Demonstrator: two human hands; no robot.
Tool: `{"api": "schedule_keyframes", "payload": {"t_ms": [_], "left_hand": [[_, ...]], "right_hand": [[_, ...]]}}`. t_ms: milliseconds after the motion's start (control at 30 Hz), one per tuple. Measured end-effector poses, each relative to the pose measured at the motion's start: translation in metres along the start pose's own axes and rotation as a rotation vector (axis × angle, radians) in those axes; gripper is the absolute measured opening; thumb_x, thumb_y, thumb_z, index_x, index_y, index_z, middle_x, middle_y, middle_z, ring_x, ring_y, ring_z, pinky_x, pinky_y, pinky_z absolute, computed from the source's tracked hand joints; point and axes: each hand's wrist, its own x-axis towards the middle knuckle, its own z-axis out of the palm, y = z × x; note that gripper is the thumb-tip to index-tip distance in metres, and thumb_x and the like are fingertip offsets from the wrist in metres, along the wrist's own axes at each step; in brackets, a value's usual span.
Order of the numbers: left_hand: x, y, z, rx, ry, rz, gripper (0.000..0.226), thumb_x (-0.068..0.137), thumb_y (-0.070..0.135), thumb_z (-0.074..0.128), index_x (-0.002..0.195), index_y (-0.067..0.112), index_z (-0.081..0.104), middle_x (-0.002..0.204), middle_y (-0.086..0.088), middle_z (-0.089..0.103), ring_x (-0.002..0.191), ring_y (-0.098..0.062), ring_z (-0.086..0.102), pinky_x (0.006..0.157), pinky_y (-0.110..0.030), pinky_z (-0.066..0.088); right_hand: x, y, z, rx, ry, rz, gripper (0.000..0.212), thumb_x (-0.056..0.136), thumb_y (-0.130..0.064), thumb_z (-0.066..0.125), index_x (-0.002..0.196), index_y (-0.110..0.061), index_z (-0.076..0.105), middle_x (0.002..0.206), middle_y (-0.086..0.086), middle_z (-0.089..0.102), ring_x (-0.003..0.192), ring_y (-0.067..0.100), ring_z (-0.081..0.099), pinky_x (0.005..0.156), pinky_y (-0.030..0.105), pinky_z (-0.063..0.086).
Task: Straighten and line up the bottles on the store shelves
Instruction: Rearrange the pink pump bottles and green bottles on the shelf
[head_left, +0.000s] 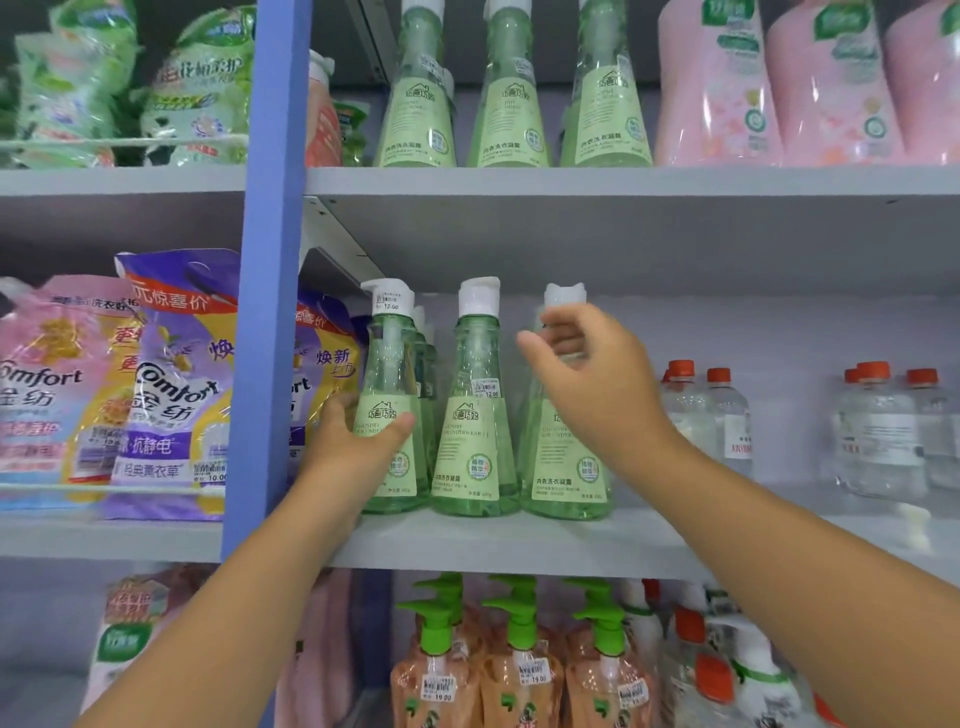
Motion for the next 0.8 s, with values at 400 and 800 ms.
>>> {"api": "schedule_keyframes", "payload": {"t_ms": [400,800], "left_hand": [[-0.002,-0.003,-0.002,-0.028,-0.015,-0.041,0.065,0.09,0.03,0.077,0.146,0.026,0.042,0.096,0.015,0.059,0.08,-0.007,0.064,0.048,-0.021,0.046],[-0.005,0.0,-0.002,-0.065,-0.032,-0.064,0.068,0.09,0.027,0.077,0.147,0.027,0.041,0.097,0.014,0.059,0.083,-0.012,0.067,0.052,-0.025,0.048]], "right_hand": [[0.057,-0.012,0.083,-0.258,-0.194,0.353,0.049,0.089,-0.046,0.074,0.113,-0.007,0.058,0.098,0.006,0.065,0.065,0.018,0.056,0.048,0.027,0.033],[0.048,-0.018,0.056,-0.248,-0.311,0.285,0.043,0.094,-0.048,0.067,0.113,-0.009,0.064,0.093,0.003,0.066,0.071,0.017,0.059,0.059,0.029,0.045]]}}
